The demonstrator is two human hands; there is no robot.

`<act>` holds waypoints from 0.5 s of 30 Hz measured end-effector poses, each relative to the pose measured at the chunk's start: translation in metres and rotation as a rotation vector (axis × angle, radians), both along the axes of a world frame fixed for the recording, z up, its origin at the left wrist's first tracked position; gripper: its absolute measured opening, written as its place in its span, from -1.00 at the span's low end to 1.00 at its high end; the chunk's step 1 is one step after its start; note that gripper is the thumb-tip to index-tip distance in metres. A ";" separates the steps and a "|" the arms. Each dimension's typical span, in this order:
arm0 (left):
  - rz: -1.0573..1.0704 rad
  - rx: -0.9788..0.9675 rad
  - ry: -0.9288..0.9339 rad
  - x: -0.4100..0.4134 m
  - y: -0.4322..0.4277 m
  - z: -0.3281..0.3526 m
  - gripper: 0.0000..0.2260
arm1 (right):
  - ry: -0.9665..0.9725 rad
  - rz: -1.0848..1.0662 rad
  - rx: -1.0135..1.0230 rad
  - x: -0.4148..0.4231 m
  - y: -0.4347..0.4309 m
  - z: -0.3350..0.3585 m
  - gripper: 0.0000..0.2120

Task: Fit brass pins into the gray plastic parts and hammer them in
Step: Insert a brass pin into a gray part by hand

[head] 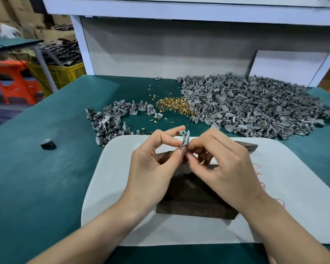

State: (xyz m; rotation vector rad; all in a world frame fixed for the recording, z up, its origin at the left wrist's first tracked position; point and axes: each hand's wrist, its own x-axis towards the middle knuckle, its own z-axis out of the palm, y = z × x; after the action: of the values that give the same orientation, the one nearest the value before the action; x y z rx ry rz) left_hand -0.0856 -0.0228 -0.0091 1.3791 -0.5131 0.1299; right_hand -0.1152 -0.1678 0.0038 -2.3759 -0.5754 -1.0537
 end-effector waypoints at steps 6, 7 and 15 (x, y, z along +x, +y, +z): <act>-0.035 -0.039 0.051 0.000 0.000 -0.001 -0.72 | 0.069 0.023 0.037 0.000 0.000 0.001 -0.97; -0.036 -0.037 0.048 0.000 0.000 -0.002 -0.72 | 0.070 0.015 0.051 0.000 0.000 0.000 -0.98; 0.010 0.028 0.015 0.005 0.000 -0.004 -0.79 | 0.092 -0.012 0.328 0.003 -0.003 -0.003 -0.82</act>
State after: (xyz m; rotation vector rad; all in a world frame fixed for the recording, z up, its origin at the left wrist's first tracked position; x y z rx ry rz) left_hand -0.0803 -0.0223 -0.0128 1.4091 -0.4972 0.1211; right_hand -0.1121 -0.1709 0.0012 -2.1279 -0.3271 -0.9563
